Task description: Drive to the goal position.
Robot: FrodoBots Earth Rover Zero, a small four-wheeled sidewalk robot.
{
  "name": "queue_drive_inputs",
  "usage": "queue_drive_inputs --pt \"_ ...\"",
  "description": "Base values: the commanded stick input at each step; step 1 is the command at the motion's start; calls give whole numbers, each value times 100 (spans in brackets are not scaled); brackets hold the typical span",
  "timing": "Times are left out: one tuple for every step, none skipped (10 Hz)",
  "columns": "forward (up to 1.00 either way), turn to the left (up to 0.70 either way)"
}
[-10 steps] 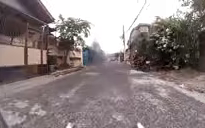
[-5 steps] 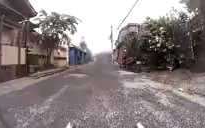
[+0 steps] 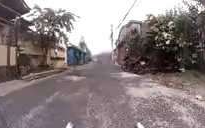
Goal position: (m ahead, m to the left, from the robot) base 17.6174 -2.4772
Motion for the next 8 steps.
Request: queue_drive_inputs --pt "100 0" --pt "100 0" --pt "100 0" --pt "100 0" --pt "100 0" --pt "100 0" --pt "100 0" --pt "100 0"
